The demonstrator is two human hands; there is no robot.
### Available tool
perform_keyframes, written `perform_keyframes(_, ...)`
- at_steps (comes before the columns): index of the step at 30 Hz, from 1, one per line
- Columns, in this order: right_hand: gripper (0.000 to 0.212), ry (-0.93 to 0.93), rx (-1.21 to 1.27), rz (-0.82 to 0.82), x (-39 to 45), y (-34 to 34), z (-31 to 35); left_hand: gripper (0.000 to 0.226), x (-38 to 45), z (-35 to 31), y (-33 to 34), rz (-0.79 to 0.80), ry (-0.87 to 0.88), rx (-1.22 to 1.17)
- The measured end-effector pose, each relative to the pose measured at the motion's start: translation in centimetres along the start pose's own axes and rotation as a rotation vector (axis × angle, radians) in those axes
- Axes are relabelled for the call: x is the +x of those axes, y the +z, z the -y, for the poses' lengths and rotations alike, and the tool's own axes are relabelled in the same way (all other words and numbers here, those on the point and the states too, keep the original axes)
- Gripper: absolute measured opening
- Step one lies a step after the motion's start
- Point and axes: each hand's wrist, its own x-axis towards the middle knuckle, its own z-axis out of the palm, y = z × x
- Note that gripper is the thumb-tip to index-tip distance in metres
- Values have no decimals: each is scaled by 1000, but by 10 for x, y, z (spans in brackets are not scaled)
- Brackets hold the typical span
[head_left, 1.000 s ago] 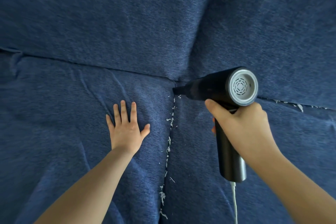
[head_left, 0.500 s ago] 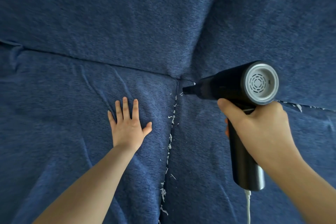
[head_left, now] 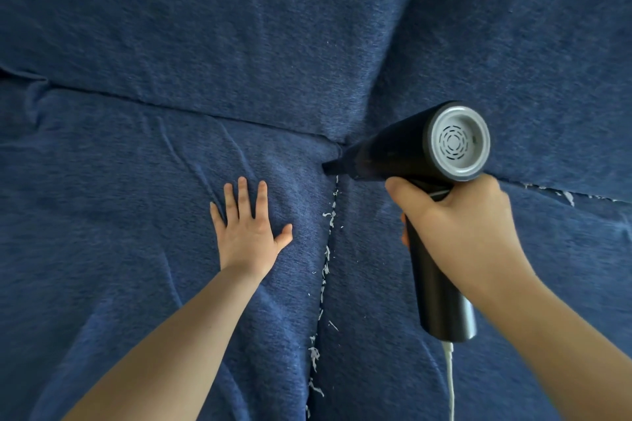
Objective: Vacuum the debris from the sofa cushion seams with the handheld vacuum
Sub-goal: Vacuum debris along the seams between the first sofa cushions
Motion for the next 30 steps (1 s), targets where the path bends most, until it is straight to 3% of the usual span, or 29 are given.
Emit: perform_keyframes(30,39,138,67,-65,-20,-6,-3,84,-11,6,2,-29,44,17)
